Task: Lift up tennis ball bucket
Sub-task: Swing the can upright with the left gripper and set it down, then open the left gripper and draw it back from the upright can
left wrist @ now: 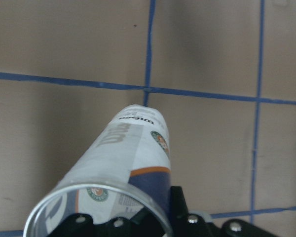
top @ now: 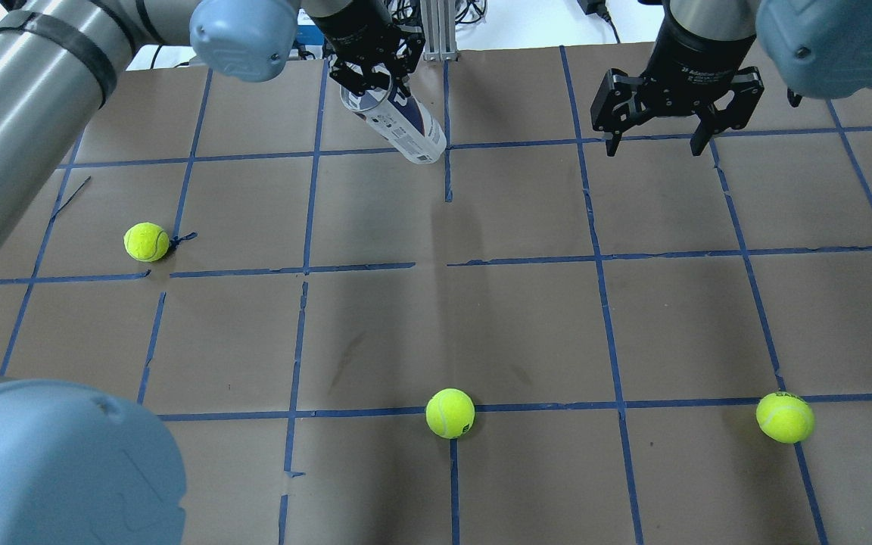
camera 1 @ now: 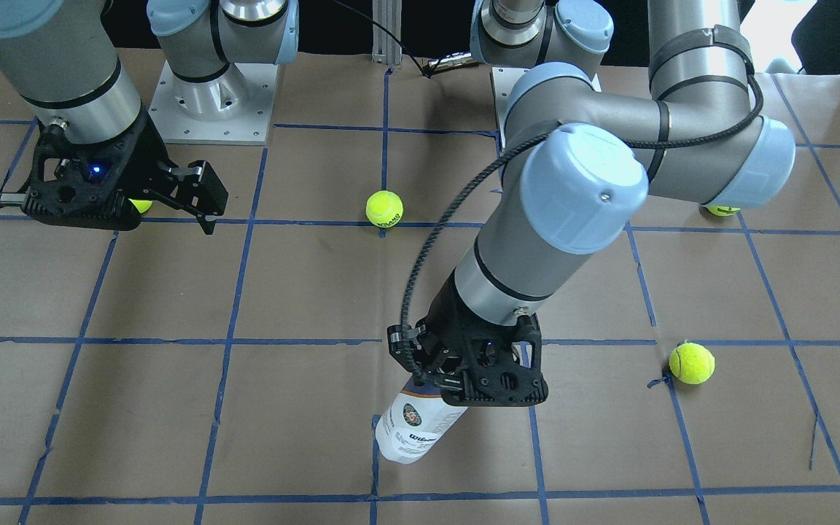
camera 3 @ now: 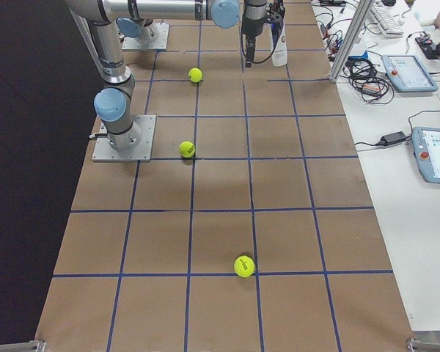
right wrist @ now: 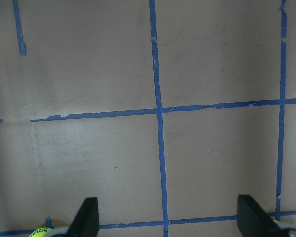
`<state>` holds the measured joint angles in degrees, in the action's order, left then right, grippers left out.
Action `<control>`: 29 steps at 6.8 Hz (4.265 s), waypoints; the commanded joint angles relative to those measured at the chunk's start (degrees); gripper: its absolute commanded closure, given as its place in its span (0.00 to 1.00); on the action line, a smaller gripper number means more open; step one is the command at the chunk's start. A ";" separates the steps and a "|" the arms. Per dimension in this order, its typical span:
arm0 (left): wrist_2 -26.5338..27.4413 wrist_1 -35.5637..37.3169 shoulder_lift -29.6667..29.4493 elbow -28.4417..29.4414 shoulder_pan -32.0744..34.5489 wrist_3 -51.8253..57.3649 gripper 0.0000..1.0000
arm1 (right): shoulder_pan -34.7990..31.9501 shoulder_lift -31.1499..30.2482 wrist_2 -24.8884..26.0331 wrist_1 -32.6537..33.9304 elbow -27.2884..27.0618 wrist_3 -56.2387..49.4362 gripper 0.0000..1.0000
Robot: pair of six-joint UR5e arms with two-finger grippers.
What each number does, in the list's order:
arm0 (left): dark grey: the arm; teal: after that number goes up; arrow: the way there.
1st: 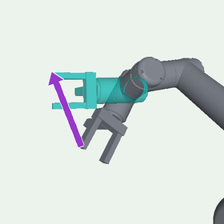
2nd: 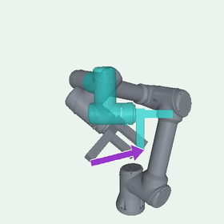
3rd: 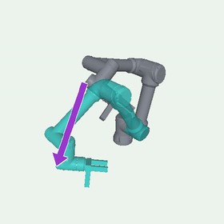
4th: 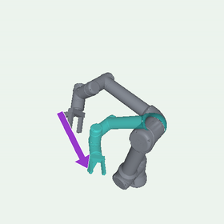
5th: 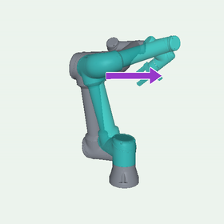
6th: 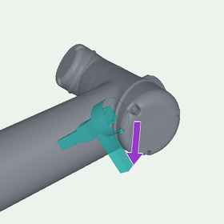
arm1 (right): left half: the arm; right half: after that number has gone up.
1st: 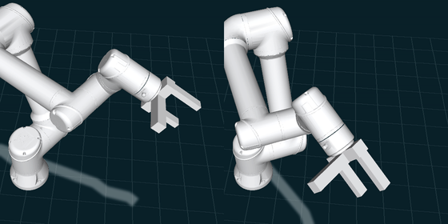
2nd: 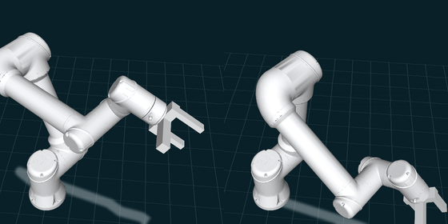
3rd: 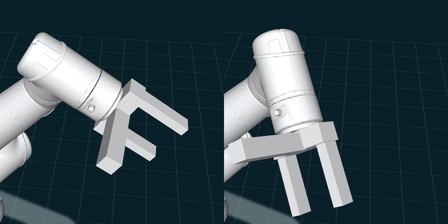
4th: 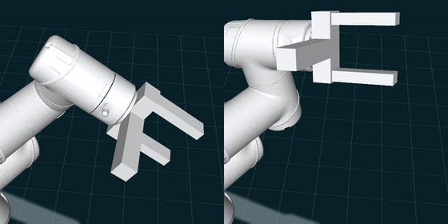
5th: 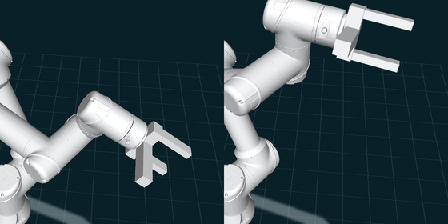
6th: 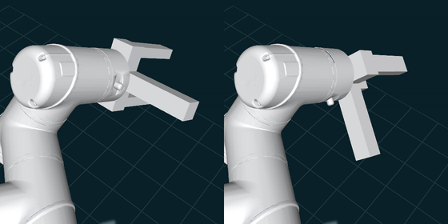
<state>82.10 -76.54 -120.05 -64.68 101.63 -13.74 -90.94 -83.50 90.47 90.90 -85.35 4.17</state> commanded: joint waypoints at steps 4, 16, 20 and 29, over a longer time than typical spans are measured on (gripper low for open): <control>14.75 -9.92 -7.38 6.41 4.19 6.97 0.94 | 1.64 0.09 -0.20 -0.11 -0.52 -1.00 0.00; 12.64 -19.89 21.64 -16.87 -1.94 9.34 0.17 | 1.73 0.09 -0.21 -0.55 -0.60 -1.00 0.00; 3.60 -13.18 28.82 -23.75 -11.02 12.07 0.00 | 1.29 0.01 -0.38 -0.11 -0.25 0.05 0.00; 3.85 -14.25 29.09 -22.85 -11.64 12.16 0.00 | 0.94 -0.08 -0.73 0.15 0.28 3.22 0.00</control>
